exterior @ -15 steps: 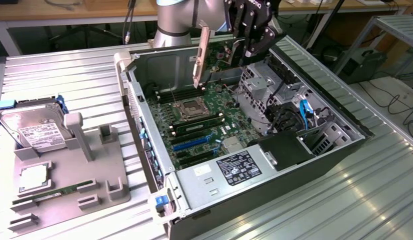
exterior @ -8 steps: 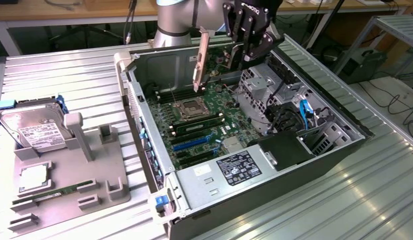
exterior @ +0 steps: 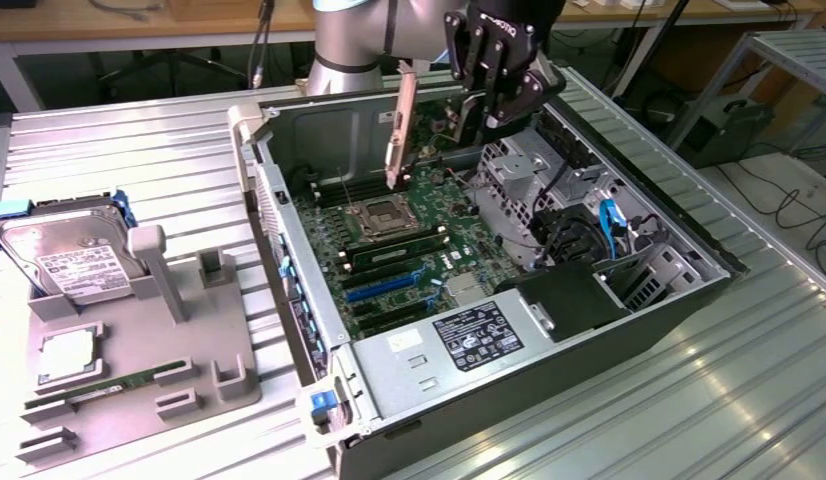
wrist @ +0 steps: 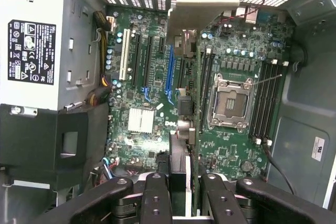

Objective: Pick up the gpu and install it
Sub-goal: 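Insert the gpu into the slot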

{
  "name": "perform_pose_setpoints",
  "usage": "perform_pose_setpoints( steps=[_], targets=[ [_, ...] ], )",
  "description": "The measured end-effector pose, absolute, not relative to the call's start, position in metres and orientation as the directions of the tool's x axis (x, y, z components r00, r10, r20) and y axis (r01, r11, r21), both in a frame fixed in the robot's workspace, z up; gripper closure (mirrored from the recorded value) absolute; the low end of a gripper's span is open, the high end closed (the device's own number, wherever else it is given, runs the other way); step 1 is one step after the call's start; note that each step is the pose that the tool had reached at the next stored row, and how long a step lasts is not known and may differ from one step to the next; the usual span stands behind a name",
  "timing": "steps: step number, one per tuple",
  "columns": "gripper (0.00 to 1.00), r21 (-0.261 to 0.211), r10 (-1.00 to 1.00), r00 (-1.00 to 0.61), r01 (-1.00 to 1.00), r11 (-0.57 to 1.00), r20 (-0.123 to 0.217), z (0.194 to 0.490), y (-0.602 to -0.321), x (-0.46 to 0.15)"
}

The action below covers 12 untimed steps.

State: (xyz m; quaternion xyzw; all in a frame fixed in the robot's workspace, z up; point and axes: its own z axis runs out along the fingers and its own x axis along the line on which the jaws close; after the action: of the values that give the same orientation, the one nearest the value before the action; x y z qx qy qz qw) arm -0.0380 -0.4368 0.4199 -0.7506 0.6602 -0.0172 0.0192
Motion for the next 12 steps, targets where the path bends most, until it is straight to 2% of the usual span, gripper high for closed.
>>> perform_pose_setpoints(
  steps=[12],
  targets=[
    [0.72,-0.051,-0.992,0.128,-0.990,-0.128,0.000,0.406,-0.437,-0.038]
  ],
)
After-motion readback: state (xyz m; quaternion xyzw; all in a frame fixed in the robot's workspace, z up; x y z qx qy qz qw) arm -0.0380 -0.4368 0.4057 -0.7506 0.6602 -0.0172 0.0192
